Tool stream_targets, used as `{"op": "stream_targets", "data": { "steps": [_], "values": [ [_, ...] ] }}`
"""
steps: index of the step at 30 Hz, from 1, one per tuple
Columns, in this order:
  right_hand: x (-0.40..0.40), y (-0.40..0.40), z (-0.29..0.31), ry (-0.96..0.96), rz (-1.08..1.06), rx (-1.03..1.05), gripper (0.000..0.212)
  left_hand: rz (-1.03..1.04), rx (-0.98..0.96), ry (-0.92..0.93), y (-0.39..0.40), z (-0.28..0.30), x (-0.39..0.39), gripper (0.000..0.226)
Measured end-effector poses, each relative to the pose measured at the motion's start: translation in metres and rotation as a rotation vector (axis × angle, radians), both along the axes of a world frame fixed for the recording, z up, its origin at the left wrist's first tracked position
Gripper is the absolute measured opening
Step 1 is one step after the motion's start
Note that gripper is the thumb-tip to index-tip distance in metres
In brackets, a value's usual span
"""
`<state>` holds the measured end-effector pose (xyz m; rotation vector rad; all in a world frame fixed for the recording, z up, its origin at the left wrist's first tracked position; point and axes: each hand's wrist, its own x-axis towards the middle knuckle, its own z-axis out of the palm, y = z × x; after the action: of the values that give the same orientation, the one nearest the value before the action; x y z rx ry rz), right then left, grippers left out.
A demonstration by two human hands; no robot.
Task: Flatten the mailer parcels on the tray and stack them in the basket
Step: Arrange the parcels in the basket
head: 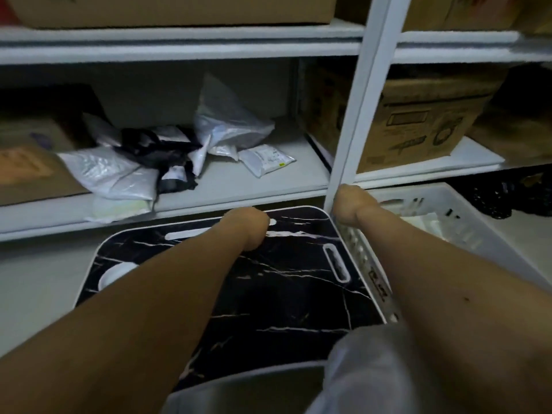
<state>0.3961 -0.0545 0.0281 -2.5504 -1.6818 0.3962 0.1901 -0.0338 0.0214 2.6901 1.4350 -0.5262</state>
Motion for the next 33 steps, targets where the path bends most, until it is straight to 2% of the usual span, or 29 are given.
{"op": "stream_targets", "data": {
  "steps": [3, 7, 15, 21, 28, 33],
  "values": [
    [-0.054, 0.034, -0.002, -0.039, 0.137, 0.015, 0.042, 0.136, 0.019, -0.044, 0.014, -0.005, -0.056, 0.04],
    [-0.121, 0.074, -0.005, -0.092, 0.253, 0.17, 0.042, 0.295, 0.05, -0.106, 0.038, -0.013, -0.111, 0.035],
    [-0.198, 0.184, -0.007, -0.225, 0.394, 0.325, 0.048, 0.412, 0.241, -0.303, 0.112, -0.039, -0.15, 0.027],
    [-0.199, 0.254, -0.016, -0.417, 0.382, 0.297, 0.047, 0.342, 0.389, -0.436, 0.158, -0.063, -0.143, 0.025],
    [-0.183, 0.305, -0.044, -0.561, 0.435, 0.145, 0.053, 0.29, 0.414, -0.548, 0.181, -0.094, -0.138, 0.026],
    [-0.184, 0.305, -0.056, -0.398, 0.372, 0.26, 0.055, 0.295, 0.396, -0.555, 0.186, -0.104, -0.143, 0.028]
  ]
}}
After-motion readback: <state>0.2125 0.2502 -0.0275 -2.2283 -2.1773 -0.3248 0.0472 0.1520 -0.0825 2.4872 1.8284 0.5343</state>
